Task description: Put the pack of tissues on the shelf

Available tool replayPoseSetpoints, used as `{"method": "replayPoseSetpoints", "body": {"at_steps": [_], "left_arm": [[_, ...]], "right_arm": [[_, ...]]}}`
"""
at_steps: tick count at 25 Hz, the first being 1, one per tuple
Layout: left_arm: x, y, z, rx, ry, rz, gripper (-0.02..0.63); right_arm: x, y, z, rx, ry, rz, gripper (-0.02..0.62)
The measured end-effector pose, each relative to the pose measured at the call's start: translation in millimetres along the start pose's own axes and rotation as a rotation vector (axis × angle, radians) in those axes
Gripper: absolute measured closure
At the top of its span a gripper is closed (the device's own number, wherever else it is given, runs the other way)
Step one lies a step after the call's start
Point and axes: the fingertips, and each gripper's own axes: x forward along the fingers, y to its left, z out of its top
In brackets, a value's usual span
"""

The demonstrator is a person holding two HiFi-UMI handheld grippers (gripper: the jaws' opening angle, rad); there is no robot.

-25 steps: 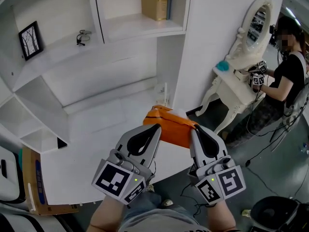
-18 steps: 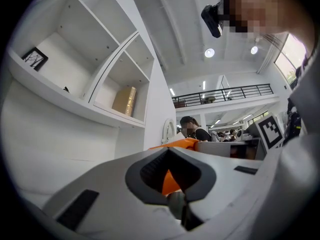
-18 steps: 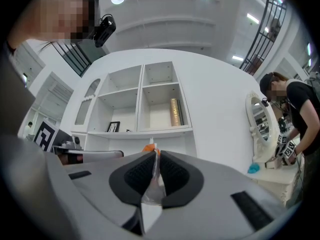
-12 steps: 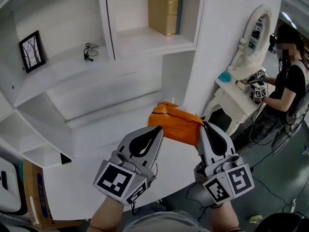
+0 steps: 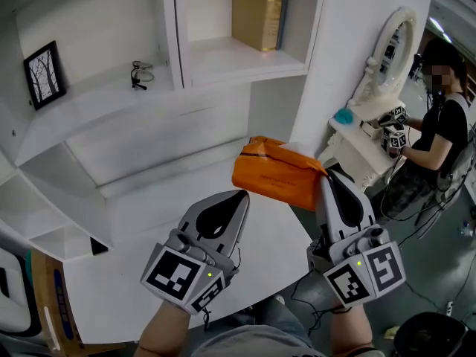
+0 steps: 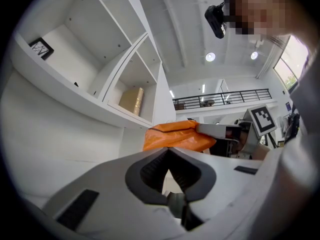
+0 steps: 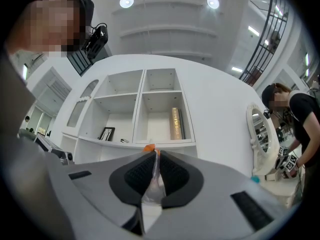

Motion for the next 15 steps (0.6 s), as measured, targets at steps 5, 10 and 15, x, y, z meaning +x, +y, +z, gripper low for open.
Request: {"method": "replayPoseSetpoints", "body": {"at_steps": [5, 10, 15], "left_arm": [[-1.9, 0.1, 2.6, 0.014, -0.003, 0.023, 0.566], [-2.0, -0.9, 4.6, 0.018, -0.001, 0.054, 0.566], [1.3, -0.7, 9.0, 0.027, -0.01, 0.083, 0.566]], "right_arm": [[4.1, -0.7, 10.9, -0.011, -0.023, 0.018, 0.565], [10.3, -3.7, 21.6, -0.01, -0.044, 0.045, 0.565], [18.2, -6.2, 36.7, -0.023, -0.079, 0.079, 0.566]]}}
